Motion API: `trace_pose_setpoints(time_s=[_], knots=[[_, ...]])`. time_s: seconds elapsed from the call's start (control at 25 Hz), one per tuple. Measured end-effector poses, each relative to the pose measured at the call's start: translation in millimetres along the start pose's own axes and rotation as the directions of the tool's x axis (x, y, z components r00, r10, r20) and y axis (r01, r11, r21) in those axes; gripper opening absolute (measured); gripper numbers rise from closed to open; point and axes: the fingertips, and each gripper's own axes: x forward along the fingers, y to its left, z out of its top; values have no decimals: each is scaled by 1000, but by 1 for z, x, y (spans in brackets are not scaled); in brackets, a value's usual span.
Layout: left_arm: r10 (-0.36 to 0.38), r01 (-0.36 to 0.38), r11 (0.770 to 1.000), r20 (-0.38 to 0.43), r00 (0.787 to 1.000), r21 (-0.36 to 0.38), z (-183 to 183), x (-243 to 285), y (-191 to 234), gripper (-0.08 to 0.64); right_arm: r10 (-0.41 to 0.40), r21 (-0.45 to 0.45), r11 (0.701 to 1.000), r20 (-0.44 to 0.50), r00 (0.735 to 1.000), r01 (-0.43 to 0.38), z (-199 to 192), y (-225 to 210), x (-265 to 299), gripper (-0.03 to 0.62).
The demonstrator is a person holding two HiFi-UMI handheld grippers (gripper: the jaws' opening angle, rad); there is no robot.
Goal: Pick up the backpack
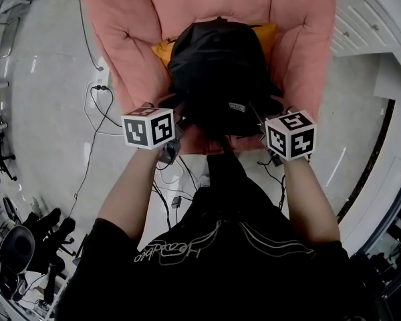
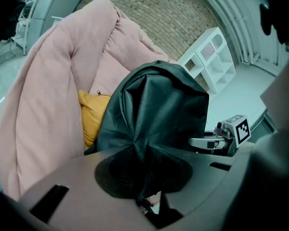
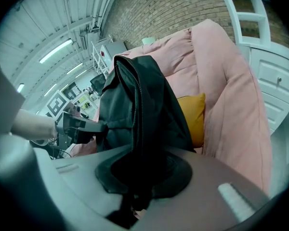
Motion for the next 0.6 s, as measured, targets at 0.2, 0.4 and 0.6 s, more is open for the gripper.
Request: trace_pose_setpoints(time_s=[0.2, 0.4, 0.6], knots=[[-6, 6, 1000, 7, 1000, 11, -5, -9, -12, 61, -11, 0, 1000, 20, 1000, 11, -4, 4, -13, 55], [-11, 10, 1000, 16, 1000, 24, -8, -21, -28, 60, -20, -2, 1000, 45, 999, 20, -6, 9, -29, 55], [-8, 6, 1000, 42, 999, 29, -10, -39, -40, 58, -4, -9, 1000, 61, 998, 4, -7, 21, -45, 55]])
